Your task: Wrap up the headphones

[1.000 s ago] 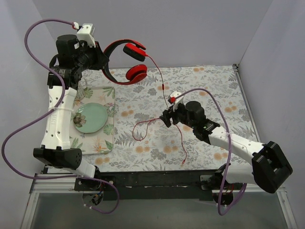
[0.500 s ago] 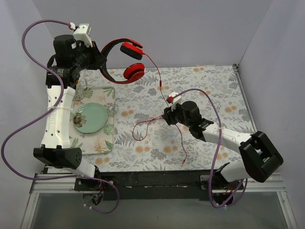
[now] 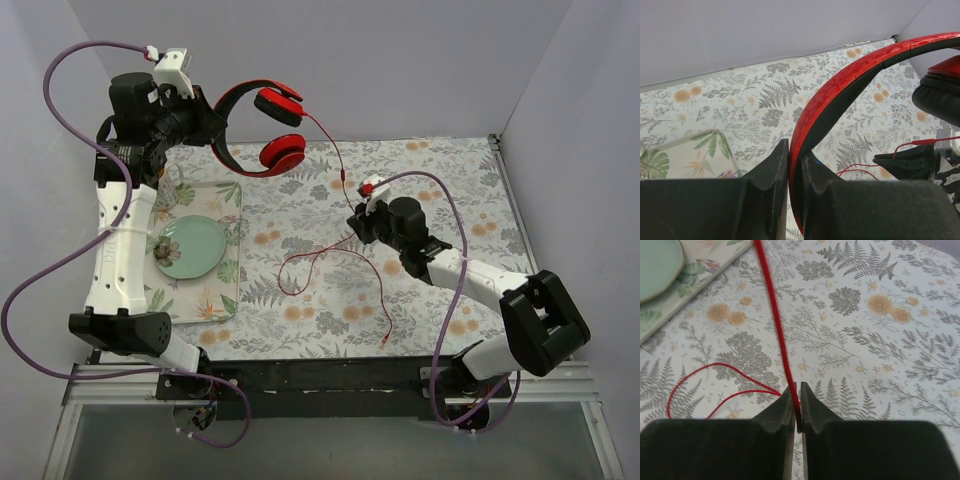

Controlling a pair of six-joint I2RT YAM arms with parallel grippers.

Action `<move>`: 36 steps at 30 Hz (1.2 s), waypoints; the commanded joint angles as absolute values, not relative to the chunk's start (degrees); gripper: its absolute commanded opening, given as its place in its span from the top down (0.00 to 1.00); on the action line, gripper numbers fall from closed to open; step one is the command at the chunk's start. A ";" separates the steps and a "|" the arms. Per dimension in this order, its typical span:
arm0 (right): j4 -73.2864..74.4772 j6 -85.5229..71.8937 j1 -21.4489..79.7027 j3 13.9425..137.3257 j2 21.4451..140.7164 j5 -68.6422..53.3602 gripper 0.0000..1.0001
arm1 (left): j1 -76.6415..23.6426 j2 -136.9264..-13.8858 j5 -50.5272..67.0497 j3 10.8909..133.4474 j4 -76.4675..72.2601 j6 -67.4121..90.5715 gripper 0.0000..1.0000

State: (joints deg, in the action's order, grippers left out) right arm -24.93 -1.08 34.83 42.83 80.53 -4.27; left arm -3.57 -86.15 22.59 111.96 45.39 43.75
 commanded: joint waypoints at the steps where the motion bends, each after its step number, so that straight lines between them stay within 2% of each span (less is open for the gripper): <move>1: -26.73 -1.76 34.80 47.54 82.79 -7.90 0.98 | -3.34 -82.88 23.65 111.01 43.24 45.00 1.00; 4: -19.97 -0.18 35.24 50.44 81.40 -5.56 0.99 | -3.34 -84.02 17.42 107.43 41.59 41.85 1.00; 6: -11.83 3.15 36.21 53.59 79.81 -1.08 0.99 | -3.34 -83.68 9.02 102.86 38.78 39.30 1.00; 11: 5.25 16.13 42.44 62.47 74.71 14.83 0.99 | -3.69 -84.72 -1.38 91.95 31.73 32.79 1.00; 15: 15.01 25.03 49.56 71.52 74.18 28.62 0.99 | -7.02 -88.58 -8.51 90.71 29.89 28.57 1.00; 19: 19.95 28.56 53.17 81.02 75.14 28.05 0.99 | -12.28 -89.30 -14.14 88.07 27.35 23.04 1.00; 23: 16.72 31.72 53.18 87.09 74.97 23.56 0.99 | -18.53 -87.10 -16.08 82.89 24.26 16.89 1.00; 30: 14.49 37.61 52.12 93.85 79.44 22.50 0.99 | -27.67 -80.69 -12.92 76.47 23.20 9.15 1.00; 36: 15.73 37.71 45.37 98.17 82.00 18.04 0.99 | -29.00 -76.82 -8.44 75.85 27.06 6.68 1.00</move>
State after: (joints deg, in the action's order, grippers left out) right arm 16.64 36.34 49.93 94.39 81.52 21.19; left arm -29.06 -82.24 -11.29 74.61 27.51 9.06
